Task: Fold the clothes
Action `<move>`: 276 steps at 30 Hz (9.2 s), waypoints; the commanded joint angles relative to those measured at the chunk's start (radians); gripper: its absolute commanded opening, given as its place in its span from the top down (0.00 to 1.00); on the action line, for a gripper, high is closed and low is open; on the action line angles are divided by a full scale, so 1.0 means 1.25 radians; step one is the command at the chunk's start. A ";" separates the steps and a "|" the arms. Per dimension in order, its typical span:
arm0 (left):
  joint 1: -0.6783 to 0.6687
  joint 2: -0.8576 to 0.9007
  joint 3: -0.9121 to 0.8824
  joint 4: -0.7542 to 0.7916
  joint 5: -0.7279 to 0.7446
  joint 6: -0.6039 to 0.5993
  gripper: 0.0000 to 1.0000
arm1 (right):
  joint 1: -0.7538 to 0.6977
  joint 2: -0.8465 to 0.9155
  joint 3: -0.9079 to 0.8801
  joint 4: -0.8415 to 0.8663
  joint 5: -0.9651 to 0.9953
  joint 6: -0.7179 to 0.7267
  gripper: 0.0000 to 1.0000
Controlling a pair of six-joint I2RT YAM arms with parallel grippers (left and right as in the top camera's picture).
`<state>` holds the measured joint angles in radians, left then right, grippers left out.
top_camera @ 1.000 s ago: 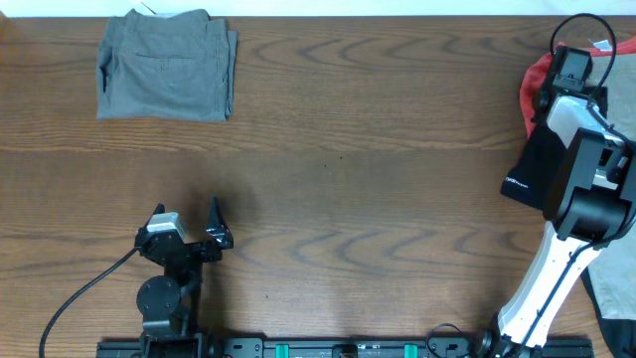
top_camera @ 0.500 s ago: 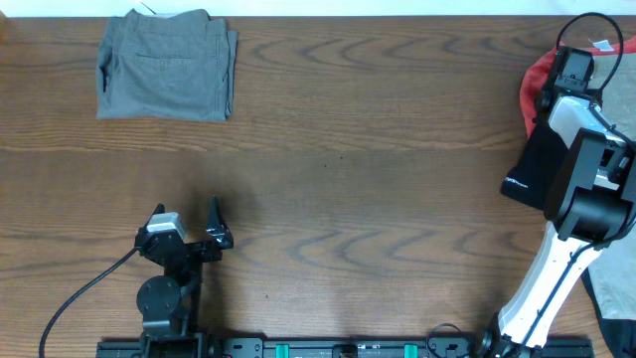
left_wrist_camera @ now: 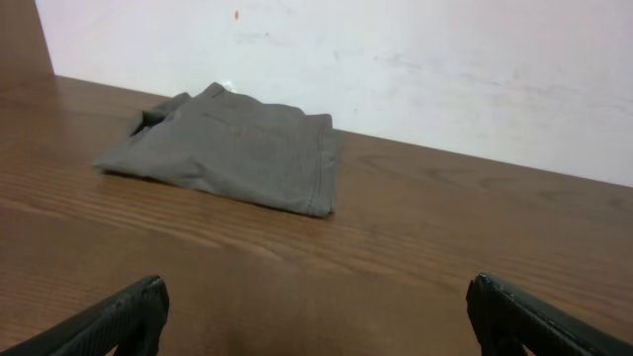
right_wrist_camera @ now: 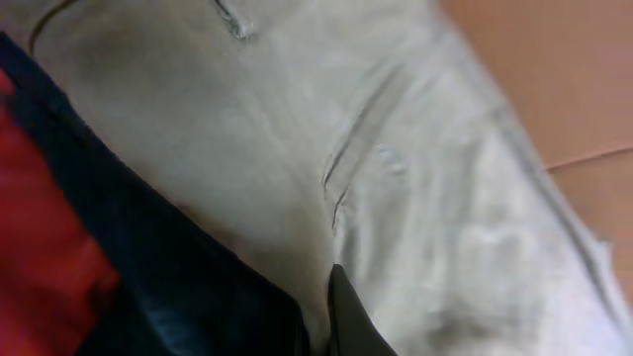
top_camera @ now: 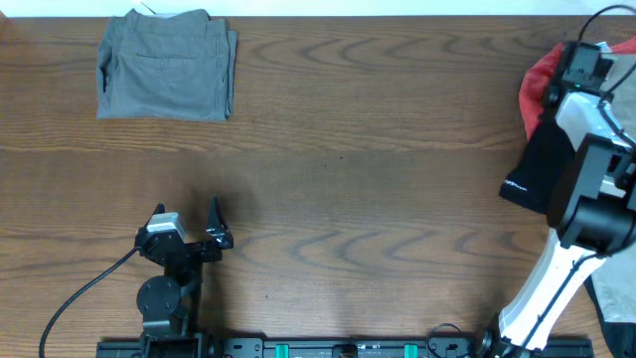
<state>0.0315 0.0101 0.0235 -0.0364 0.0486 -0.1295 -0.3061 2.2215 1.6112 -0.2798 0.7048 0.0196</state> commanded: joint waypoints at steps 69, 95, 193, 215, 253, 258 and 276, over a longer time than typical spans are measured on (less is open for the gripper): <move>-0.002 -0.005 -0.016 -0.024 -0.013 0.011 0.02 | 0.067 -0.299 0.029 0.018 0.192 -0.115 0.99; -0.002 -0.005 -0.016 -0.024 -0.013 0.011 0.02 | 0.350 -0.305 0.246 -0.178 0.108 -0.073 0.83; -0.002 -0.005 -0.016 -0.024 -0.013 0.011 0.02 | 0.056 -0.130 0.194 -0.235 -0.050 0.307 0.99; -0.002 -0.005 -0.016 -0.024 -0.013 0.011 0.02 | 0.194 -0.398 0.194 -0.220 -0.046 0.269 0.99; -0.002 -0.005 -0.016 -0.024 -0.013 0.011 0.02 | 0.042 -0.331 0.193 -0.333 -0.103 0.259 0.78; -0.002 -0.005 -0.016 -0.024 -0.013 0.011 0.02 | 0.065 -0.330 0.193 -0.337 -0.177 0.259 0.60; -0.002 -0.005 -0.016 -0.024 -0.013 0.011 0.02 | 0.126 -0.185 0.193 -0.464 -0.465 0.048 0.30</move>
<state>0.0315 0.0101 0.0235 -0.0364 0.0486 -0.1295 -0.1707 1.9343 1.8442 -0.8368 0.2188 0.2115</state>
